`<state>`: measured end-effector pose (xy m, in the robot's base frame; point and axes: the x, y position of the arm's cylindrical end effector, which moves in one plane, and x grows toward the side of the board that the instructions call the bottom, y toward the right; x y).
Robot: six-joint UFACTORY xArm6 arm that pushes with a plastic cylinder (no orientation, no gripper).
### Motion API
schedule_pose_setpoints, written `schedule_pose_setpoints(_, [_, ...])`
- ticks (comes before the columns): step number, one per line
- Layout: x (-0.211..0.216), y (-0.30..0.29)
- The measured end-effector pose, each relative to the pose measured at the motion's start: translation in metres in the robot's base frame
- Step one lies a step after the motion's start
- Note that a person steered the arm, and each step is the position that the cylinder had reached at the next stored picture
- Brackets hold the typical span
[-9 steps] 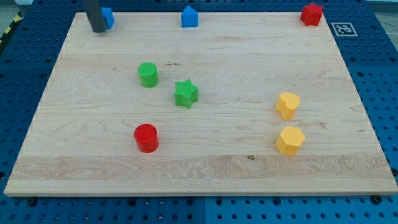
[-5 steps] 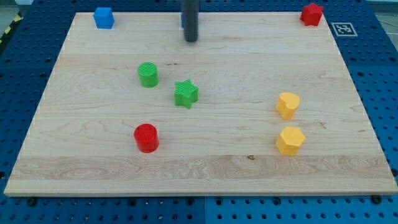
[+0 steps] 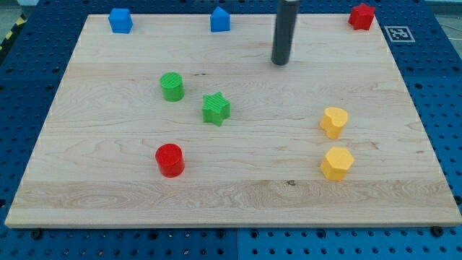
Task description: Place the yellow heart in between the blue triangle and green star
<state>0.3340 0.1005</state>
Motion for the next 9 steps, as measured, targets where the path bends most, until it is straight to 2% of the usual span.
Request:
schedule_pose_setpoints(2, [0.048,0.101])
schedule_pose_setpoints(3, [0.095,0.133])
schedule_pose_setpoints(4, [0.139,0.128])
schedule_pose_setpoints(5, [0.159,0.097])
schedule_pose_setpoints(7, [0.152,0.043])
schedule_pose_setpoints(9, [0.100,-0.014])
